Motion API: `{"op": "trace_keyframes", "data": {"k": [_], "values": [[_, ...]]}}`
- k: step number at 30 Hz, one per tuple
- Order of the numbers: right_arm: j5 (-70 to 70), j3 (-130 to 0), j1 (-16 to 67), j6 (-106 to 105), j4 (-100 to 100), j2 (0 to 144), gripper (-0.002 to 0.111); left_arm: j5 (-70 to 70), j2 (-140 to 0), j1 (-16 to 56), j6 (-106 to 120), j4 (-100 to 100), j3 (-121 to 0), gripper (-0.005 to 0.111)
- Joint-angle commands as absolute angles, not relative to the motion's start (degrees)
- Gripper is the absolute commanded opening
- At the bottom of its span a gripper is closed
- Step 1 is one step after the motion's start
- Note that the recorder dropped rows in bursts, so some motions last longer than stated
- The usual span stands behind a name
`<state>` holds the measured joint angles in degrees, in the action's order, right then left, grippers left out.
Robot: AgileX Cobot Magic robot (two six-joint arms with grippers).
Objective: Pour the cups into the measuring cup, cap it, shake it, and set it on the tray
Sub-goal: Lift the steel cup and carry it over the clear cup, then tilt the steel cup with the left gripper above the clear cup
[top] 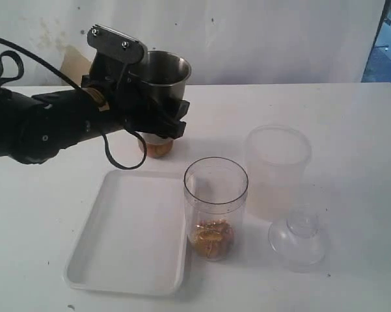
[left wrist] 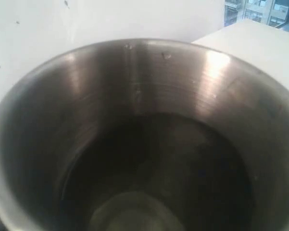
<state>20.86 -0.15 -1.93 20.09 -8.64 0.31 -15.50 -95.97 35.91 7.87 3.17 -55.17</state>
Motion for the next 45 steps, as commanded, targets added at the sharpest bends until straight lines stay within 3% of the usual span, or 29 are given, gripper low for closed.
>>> {"op": "trace_keyframes", "data": {"k": [1,18,27,45], "values": [[20.3,0.0,-1.7,20.2,-8.6,0.0,0.000,-19.3,-96.1,36.4,7.5,2.1,-56.1,0.000],[20.3,0.0,-1.7,20.2,-8.6,0.0,0.000,-24.6,-98.5,40.1,7.6,-5.8,-55.2,0.000],[20.3,0.0,-1.7,20.2,-8.6,0.0,0.000,-39.4,-96.4,40.1,7.8,-4.3,-45.4,0.000],[20.3,0.0,-1.7,20.2,-8.6,0.0,0.000,-37.6,-96.4,40.1,17.2,-12.2,-45.2,0.000]]}}
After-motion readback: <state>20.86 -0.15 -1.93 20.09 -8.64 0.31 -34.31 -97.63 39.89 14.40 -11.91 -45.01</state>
